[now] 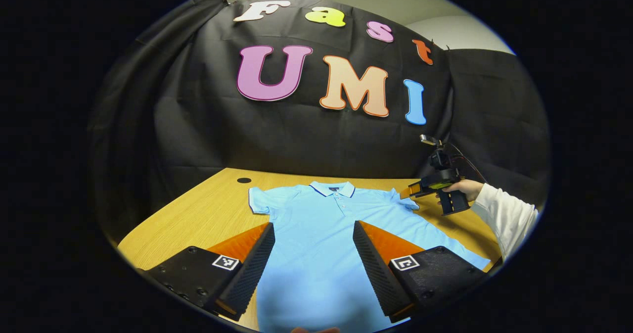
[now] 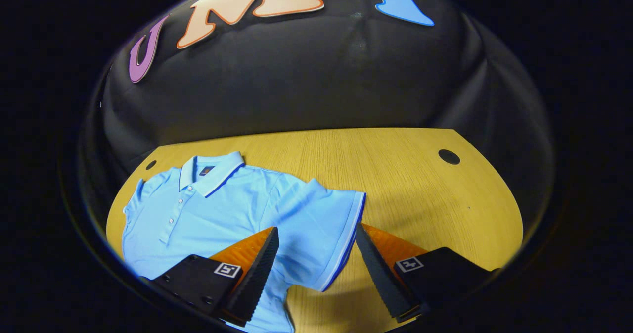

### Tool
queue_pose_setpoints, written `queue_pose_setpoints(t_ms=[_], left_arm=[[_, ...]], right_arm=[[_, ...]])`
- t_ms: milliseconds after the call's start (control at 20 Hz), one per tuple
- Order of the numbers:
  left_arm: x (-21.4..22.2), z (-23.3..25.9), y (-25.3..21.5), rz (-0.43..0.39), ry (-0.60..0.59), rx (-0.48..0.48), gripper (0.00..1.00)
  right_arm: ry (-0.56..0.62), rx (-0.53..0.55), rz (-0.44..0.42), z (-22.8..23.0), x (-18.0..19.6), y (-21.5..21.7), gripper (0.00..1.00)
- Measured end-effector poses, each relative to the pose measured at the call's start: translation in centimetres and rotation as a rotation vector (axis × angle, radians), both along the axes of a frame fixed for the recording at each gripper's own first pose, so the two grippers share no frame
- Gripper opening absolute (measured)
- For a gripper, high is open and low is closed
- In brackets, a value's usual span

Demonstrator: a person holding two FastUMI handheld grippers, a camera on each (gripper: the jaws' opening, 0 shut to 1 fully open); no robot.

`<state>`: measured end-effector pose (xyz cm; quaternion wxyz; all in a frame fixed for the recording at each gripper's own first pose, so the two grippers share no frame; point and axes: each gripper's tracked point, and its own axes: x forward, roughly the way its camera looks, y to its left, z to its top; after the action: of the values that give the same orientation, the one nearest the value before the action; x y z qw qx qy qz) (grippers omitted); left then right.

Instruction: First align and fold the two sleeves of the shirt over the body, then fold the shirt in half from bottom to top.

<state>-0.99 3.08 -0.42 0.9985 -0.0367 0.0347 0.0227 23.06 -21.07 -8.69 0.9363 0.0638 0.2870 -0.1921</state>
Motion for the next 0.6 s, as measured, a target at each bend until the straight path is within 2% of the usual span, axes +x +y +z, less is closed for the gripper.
queue_pose_setpoints(t_ms=[50,200,250,400,600], left_arm=[[0.1,-0.1,-0.1,-0.005,0.002,-0.001,0.95],[0.0,0.0,-0.4,-0.014,-0.001,0.0,0.95],[0.0,0.0,-0.6,-0.017,-0.003,-0.003,0.95],[0.1,0.0,-0.9,-0.025,-0.002,-0.002,0.95],[0.2,-0.4,-1.1,-0.035,0.007,-0.016,0.95]], right_arm=[[0.012,-0.009,-0.005,-0.3,-0.1,-0.3,0.94],[0.027,-0.008,-0.005,-0.7,-0.3,-0.4,0.98],[0.032,-0.006,-0.005,-0.9,-0.3,-0.5,0.94],[0.056,-0.001,0.006,-1.8,-0.5,-0.4,0.98],[0.044,-0.009,0.038,-1.8,-0.2,-0.1,0.86]])
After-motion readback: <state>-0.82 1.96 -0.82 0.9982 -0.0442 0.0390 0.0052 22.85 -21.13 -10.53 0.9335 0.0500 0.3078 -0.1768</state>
